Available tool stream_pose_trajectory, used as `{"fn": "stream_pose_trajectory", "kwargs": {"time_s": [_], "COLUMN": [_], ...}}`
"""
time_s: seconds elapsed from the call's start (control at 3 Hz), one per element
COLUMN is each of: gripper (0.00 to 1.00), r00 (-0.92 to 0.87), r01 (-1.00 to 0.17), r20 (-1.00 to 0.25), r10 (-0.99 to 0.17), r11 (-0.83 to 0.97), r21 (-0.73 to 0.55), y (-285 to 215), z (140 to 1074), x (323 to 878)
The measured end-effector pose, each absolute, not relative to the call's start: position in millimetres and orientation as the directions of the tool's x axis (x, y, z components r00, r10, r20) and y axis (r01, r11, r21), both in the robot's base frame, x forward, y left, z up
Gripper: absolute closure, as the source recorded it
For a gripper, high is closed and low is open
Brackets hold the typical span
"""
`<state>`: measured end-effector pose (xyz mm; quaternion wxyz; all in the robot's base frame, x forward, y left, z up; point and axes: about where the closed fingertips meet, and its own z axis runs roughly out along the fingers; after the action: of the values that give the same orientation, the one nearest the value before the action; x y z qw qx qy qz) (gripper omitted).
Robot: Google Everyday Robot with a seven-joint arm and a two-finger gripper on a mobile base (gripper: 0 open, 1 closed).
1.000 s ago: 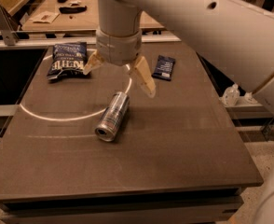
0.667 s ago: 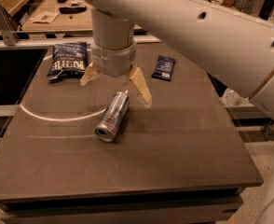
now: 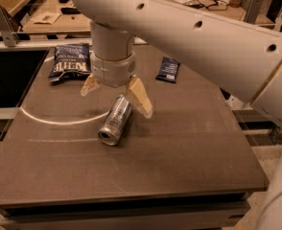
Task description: Place redbull can upright
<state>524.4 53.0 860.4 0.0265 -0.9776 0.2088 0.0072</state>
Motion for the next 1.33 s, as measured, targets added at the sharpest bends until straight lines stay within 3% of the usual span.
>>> {"fn": "stream_pose_trajectory", "kwargs": {"time_s": [0.33,1.0,1.33], "gripper": [0.0,0.0,0.18], "r00": [0.92,0.976,0.985], "r01": [-0.392,-0.218,-0.17], "r20": [-0.029,0.032,0.034], "r10": [-0.391,-0.217,-0.169], "r11": [-0.919,-0.976,-0.985], "r21": [-0.036,0.015,0.026], "y": [46.2,38.3,39.9], "z": [852.1,832.9,827.2], "x": [527.3,506.3,497.3]}}
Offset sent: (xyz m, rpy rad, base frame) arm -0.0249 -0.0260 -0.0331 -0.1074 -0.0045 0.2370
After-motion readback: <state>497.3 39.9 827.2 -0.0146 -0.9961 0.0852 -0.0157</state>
